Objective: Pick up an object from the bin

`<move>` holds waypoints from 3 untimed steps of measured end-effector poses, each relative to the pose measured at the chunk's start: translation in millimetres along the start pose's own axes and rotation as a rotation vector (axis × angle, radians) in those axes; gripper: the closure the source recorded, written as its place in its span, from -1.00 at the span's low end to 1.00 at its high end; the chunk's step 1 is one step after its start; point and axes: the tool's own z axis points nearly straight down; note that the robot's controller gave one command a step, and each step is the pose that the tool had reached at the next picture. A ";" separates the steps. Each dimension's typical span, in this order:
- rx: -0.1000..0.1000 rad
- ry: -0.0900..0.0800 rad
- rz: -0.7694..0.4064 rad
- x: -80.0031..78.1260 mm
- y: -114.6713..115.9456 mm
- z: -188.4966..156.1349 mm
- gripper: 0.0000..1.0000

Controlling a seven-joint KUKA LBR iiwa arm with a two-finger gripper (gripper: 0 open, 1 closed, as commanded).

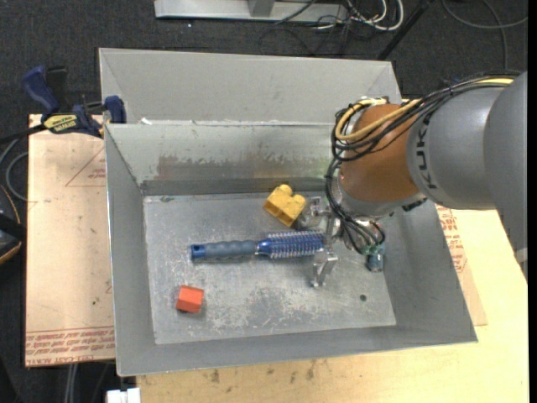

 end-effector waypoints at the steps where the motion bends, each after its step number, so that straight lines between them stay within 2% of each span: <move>1: -0.003 0.000 -0.023 1.2 5.4 -28.4 -1.00; 2: -0.003 0.002 -0.043 -2.3 22.5 -32.2 -1.00; 3: 0.000 0.000 -0.048 -5.6 36.1 -1.6 -1.00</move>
Offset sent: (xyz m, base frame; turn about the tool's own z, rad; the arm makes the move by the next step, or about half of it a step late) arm -0.0032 0.0048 0.0266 -0.0247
